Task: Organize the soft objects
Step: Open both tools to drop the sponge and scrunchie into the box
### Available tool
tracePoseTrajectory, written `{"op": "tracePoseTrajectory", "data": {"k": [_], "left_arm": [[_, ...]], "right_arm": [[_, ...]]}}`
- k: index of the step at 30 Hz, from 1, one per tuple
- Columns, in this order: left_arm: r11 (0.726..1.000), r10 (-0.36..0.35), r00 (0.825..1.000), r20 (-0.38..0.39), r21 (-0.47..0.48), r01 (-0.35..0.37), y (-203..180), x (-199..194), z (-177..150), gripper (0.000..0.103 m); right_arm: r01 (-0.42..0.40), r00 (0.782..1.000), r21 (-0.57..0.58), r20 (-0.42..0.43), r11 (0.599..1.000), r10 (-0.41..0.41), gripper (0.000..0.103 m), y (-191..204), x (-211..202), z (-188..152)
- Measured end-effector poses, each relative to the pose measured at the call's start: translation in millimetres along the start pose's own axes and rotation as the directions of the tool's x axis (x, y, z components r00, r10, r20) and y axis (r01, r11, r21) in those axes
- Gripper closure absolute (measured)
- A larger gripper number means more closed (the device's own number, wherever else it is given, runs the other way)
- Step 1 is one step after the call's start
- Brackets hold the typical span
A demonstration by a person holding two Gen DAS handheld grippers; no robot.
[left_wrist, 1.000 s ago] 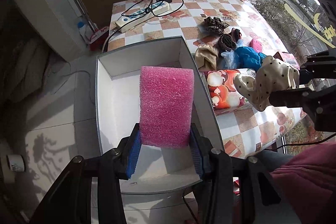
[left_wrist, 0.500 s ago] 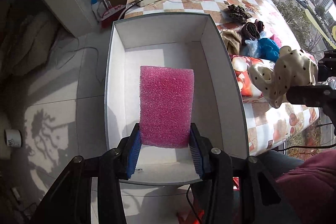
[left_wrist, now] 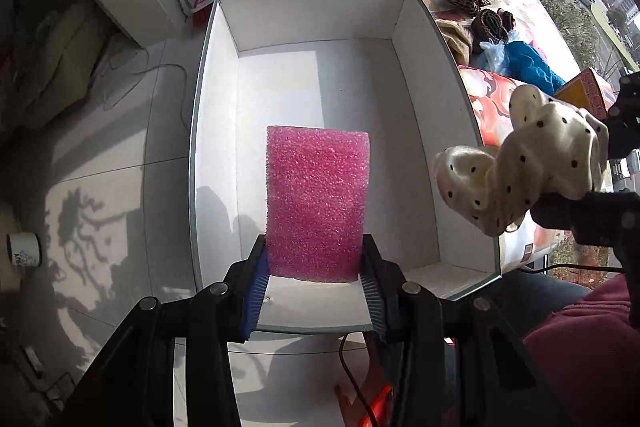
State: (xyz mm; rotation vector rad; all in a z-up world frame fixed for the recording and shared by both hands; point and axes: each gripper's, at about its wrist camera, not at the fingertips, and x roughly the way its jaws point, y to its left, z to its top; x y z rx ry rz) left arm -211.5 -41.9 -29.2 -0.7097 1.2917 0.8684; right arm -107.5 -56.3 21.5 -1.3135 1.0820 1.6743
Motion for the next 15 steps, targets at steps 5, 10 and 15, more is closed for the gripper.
{"op": "tracePoseTrajectory", "data": {"k": [5, 10, 15], "left_arm": [[1.0, -0.002, 1.0, -0.012, 0.001, 0.002, 0.5, 3.3, -2.2, 0.056], [1.0, -0.004, 1.0, -0.014, 0.003, 0.004, 0.5, 3.9, -3.0, 0.056], [1.0, -0.005, 1.0, -0.016, 0.0, 0.005, 2.1, 4.0, -2.8, 0.056]], "right_arm": [[-0.007, 1.0, -0.011, -0.003, 1.0, 0.007, 0.071, 4.1, 1.9, -0.2], [-0.006, 1.0, -0.014, -0.006, 1.0, 0.006, 0.071, 5.7, 3.0, -1.0], [-0.009, 1.0, -0.032, -0.003, 0.999, 0.009, 0.071, 9.9, 2.8, -0.6]]}}
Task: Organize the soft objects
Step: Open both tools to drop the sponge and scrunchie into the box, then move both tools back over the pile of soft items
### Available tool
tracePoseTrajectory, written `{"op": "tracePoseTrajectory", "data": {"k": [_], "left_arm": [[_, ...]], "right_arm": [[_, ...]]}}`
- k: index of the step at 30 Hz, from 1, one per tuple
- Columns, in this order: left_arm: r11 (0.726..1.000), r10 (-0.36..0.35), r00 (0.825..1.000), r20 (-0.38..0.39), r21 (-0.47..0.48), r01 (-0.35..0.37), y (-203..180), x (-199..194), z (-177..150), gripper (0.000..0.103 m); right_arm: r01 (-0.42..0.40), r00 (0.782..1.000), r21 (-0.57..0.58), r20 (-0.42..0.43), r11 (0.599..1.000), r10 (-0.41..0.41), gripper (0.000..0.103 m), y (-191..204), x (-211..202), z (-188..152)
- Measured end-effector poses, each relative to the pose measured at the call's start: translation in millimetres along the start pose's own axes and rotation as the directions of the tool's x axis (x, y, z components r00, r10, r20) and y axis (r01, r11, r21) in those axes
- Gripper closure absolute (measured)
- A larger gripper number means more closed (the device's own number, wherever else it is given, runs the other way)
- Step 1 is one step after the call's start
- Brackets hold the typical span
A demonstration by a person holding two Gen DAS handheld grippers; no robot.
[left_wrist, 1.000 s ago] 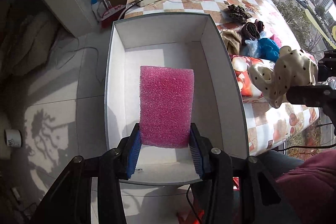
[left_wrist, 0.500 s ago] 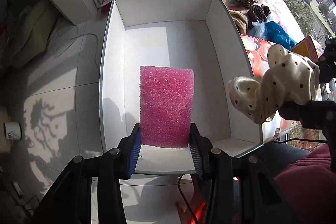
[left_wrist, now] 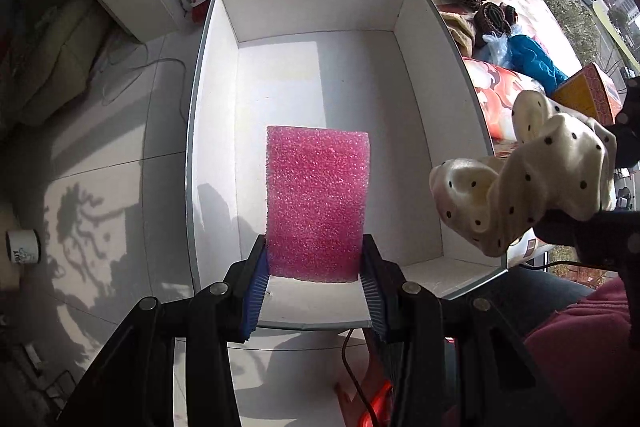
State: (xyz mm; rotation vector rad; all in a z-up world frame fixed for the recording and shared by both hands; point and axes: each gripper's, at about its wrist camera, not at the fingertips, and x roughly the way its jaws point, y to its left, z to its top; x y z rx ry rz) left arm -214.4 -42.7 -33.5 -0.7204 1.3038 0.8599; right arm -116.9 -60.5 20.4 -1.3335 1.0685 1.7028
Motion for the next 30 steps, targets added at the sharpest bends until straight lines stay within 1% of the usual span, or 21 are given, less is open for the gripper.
{"op": "tracePoseTrajectory", "data": {"k": [4, 6, 7, 8, 9, 10, 11, 12, 13, 15, 16, 18, 20, 23, 25, 27, 29, 30], "left_arm": [[1.0, -0.002, 1.0, -0.001, 0.005, 0.002, 0.8, 0.6, 0.7, 0.056], [1.0, -0.005, 1.0, 0.012, 0.02, 0.005, -0.3, -2.0, 0.9, 0.053], [1.0, -0.002, 1.0, 0.016, 0.028, 0.001, -1.2, -2.9, 0.9, 0.043], [0.999, 0.005, 1.0, 0.02, 0.033, -0.006, -2.3, -3.6, 1.0, 0.028], [0.999, 0.01, 1.0, 0.026, 0.037, -0.011, -2.9, -4.4, 1.0, 0.023], [0.999, 0.012, 0.999, 0.03, 0.04, -0.014, -3.0, -5.2, 0.8, 0.021], [0.999, 0.016, 1.0, 0.027, 0.04, -0.017, -2.6, -4.8, 1.2, 0.021], [0.999, 0.018, 1.0, 0.022, 0.036, -0.019, -1.7, -3.9, 1.7, 0.021], [1.0, 0.018, 1.0, 0.022, 0.025, -0.019, 0.2, -3.3, 1.6, 0.019], [1.0, 0.004, 1.0, 0.026, -0.003, -0.004, 5.4, -3.5, 1.9, 0.019], [1.0, -0.01, 0.999, 0.03, -0.02, 0.011, 8.3, -4.4, 2.4, 0.018], [0.997, -0.046, 0.998, 0.049, -0.053, 0.049, 14.1, -7.8, 5.1, 0.013], [0.992, -0.093, 0.993, 0.079, -0.08, 0.099, 18.9, -14.5, 9.3, 0.0], [0.979, -0.173, 0.976, 0.132, -0.084, 0.185, 20.8, -26.0, 21.4, 0.0], [0.971, -0.216, 0.963, 0.159, -0.069, 0.229, 16.4, -33.9, 33.3, 0.0], [0.965, -0.248, 0.955, 0.161, -0.04, 0.258, 7.9, -38.2, 46.3, 0.0], [0.966, -0.257, 0.955, 0.15, 0.008, 0.259, -7.4, -42.7, 62.2, 0.0], [0.966, -0.26, 0.955, 0.146, 0.036, 0.257, -16.2, -44.0, 70.1, 0.0]], "right_arm": [[0.007, 1.0, -0.028, 0.001, 1.0, -0.007, 0.071, 6.3, 0.5, 0.6], [0.004, 1.0, -0.035, 0.006, 0.999, -0.004, 0.071, 7.9, 0.2, 1.1], [0.0, 1.0, -0.039, 0.007, 0.999, 0.001, 0.07, 8.6, 0.3, 1.2], [-0.004, 1.0, -0.042, 0.007, 0.999, 0.004, 0.069, 9.4, 0.7, 1.4], [-0.004, 1.0, -0.044, 0.007, 0.999, 0.004, 0.059, 10.2, 0.9, 1.6], [-0.003, 1.0, -0.046, 0.012, 0.999, 0.003, 0.046, 10.5, 0.3, 1.7], [-0.002, 1.0, -0.046, 0.019, 0.999, 0.003, 0.041, 10.4, -0.6, 1.9], [0.0, 1.0, -0.044, 0.026, 0.999, 0.001, 0.033, 9.9, -1.6, 2.3], [0.006, 1.0, -0.038, 0.028, 0.999, -0.005, 0.024, 8.9, -1.9, 2.8], [0.026, 0.999, -0.021, 0.03, 0.999, -0.026, 0.011, 5.2, -1.9, 3.2], [0.034, 0.999, -0.008, 0.029, 0.999, -0.034, 0.009, 2.7, -1.9, 3.0], [0.054, 0.998, 0.028, 0.021, 0.998, -0.055, 0.009, -5.0, -1.4, 1.9], [0.067, 0.998, 0.076, 0.016, 0.995, -0.068, 0.009, -15.5, -2.2, -0.4], [0.057, 0.997, 0.173, 0.037, 0.983, -0.065, 0.009, -35.9, -11.3, -7.0], [0.031, 0.997, 0.259, 0.065, 0.965, -0.049, 0.009, -51.9, -21.8, -12.6], [-0.007, 0.994, 0.359, 0.103, 0.933, -0.032, 0.009, -72.1, -36.9, -21.6], [-0.036, 0.989, 0.441, 0.143, 0.897, -0.031, 0.009, -92.5, -54.8, -33.8], [-0.037, 0.986, 0.48, 0.159, 0.877, -0.046, 0.009, -103.3, -64.7, -41.4]]}}
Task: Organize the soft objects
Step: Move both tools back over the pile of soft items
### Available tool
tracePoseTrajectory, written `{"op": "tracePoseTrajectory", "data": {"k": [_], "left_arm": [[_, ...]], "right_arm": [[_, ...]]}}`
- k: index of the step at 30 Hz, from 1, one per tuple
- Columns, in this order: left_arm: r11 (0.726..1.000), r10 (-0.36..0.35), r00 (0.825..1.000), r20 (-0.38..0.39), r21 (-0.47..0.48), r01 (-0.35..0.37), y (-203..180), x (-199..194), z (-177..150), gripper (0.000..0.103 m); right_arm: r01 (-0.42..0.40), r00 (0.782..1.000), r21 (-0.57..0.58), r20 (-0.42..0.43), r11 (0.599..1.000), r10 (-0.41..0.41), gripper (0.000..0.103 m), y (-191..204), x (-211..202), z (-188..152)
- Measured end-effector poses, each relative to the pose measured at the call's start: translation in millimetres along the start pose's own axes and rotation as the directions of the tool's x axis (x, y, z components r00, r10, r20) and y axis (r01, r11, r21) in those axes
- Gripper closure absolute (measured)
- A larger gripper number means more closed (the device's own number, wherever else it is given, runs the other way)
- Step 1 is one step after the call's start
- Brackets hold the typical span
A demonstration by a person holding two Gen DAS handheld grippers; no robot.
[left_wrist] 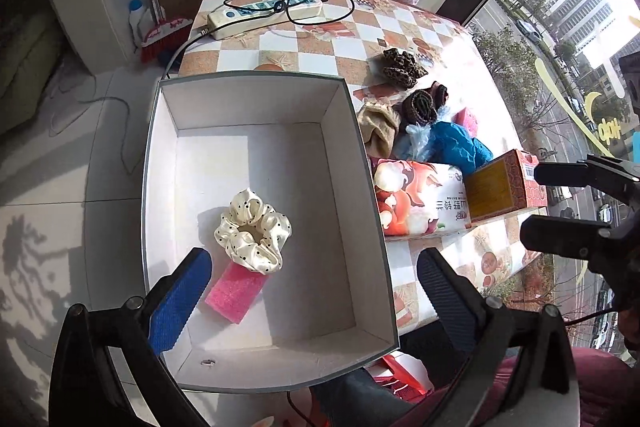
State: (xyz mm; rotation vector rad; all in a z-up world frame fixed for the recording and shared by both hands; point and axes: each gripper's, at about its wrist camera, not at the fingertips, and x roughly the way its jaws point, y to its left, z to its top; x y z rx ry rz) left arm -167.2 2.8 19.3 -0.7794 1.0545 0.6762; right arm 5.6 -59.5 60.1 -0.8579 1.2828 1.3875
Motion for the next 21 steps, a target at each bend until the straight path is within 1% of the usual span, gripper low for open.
{"op": "tracePoseTrajectory", "data": {"k": [3, 5, 6, 8, 10, 13, 16, 18, 21], "left_arm": [[0.997, -0.009, 1.0, -0.017, 0.072, 0.011, -27.9, 8.8, 23.6, 0.0], [0.995, -0.012, 0.999, -0.038, 0.098, 0.016, -44.0, 17.8, 37.0, 0.0], [0.994, -0.015, 0.999, -0.048, 0.105, 0.02, -51.0, 23.2, 43.0, 0.0], [0.993, -0.014, 0.997, -0.075, 0.113, 0.022, -64.8, 34.2, 54.6, 0.0], [0.994, 0.005, 0.996, -0.09, 0.113, 0.005, -76.7, 43.6, 65.7, 0.0], [0.993, 0.039, 0.995, -0.096, 0.114, -0.028, -91.8, 52.3, 80.9, 0.0], [0.992, 0.064, 0.991, -0.121, 0.114, -0.05, -104.5, 69.2, 100.7, 0.0], [0.992, 0.079, 0.985, -0.151, 0.113, -0.062, -112.7, 87.2, 115.5, 0.0], [0.992, 0.09, 0.977, -0.191, 0.108, -0.07, -126.2, 117.8, 137.2, 0.0]], "right_arm": [[0.035, 0.997, 0.116, 0.06, 0.993, -0.042, 0.009, -41.1, -32.2, -1.6], [0.062, 0.993, 0.197, 0.083, 0.979, -0.08, 0.009, -72.9, -49.9, -4.4], [0.077, 0.991, 0.243, 0.09, 0.967, -0.102, 0.001, -92.0, -58.0, -6.8], [0.096, 0.986, 0.326, 0.099, 0.941, -0.135, 0.0, -127.2, -68.7, -10.9], [0.097, 0.986, 0.393, 0.088, 0.914, -0.143, 0.0, -163.0, -71.2, -13.1], [0.089, 0.991, 0.482, 0.043, 0.872, -0.125, 0.0, -212.0, -60.7, -12.8], [0.121, 0.992, 0.54, -0.032, 0.833, -0.123, 0.0, -251.7, -38.9, -12.7], [0.141, 0.99, 0.558, -0.084, 0.818, -0.113, 0.0, -271.5, -20.2, -10.8], [0.131, 0.989, 0.575, -0.127, 0.808, -0.07, 0.0, -294.2, 7.2, -11.4]]}}
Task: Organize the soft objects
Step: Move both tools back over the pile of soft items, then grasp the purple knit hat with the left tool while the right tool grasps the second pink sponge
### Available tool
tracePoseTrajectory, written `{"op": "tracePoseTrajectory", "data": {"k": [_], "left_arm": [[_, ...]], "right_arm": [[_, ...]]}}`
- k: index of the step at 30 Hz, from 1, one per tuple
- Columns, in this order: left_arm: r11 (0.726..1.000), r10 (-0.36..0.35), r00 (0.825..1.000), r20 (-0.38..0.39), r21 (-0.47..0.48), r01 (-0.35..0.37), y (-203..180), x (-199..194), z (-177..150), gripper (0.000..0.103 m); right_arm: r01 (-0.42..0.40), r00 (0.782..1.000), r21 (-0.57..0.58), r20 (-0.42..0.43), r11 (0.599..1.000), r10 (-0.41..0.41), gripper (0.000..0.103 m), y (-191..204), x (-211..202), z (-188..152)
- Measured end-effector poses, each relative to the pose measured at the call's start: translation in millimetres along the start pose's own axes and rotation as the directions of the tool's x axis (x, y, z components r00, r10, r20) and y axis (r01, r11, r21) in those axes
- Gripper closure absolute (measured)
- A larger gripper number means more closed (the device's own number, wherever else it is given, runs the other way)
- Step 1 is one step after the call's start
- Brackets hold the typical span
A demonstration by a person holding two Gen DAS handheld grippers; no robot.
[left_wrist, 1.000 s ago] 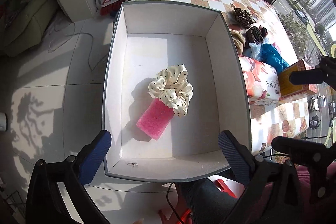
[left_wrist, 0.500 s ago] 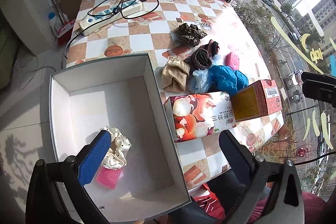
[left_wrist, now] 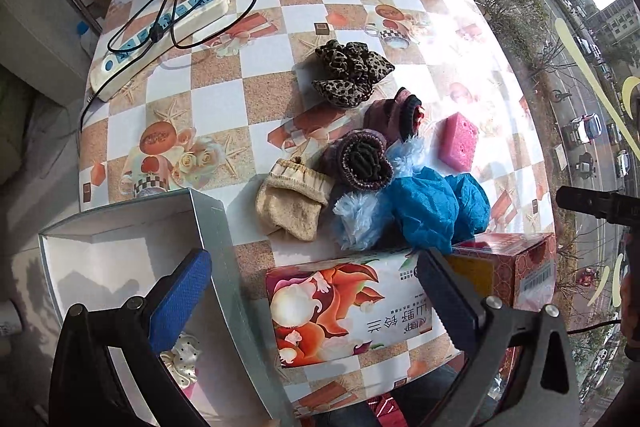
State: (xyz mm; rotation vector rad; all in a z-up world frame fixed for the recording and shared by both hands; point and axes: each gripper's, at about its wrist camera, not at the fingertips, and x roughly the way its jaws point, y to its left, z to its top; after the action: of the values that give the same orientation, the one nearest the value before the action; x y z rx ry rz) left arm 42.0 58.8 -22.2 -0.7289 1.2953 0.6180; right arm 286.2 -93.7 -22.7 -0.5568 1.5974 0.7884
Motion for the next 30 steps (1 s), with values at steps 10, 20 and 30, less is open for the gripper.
{"op": "tracePoseTrajectory", "data": {"k": [10, 20, 30], "left_arm": [[1.0, 0.022, 0.987, -0.159, 0.021, -0.019, -37.6, 85.1, 66.7, 0.0], [0.996, 0.08, 0.966, -0.245, -0.01, -0.085, -33.4, 125.4, 84.2, 0.007], [0.999, 0.048, 0.971, -0.234, -0.002, -0.05, -33.1, 122.7, 85.7, 0.059]], "right_arm": [[0.009, 0.996, -0.026, -0.092, 1.0, -0.011, 0.0, 7.6, 76.4, 54.6], [0.007, 0.988, -0.016, -0.151, 1.0, -0.01, 0.0, 17.4, 138.3, 91.9], [0.062, 0.989, -0.083, -0.126, 0.995, -0.072, 0.054, 23.8, 139.8, 93.8]]}}
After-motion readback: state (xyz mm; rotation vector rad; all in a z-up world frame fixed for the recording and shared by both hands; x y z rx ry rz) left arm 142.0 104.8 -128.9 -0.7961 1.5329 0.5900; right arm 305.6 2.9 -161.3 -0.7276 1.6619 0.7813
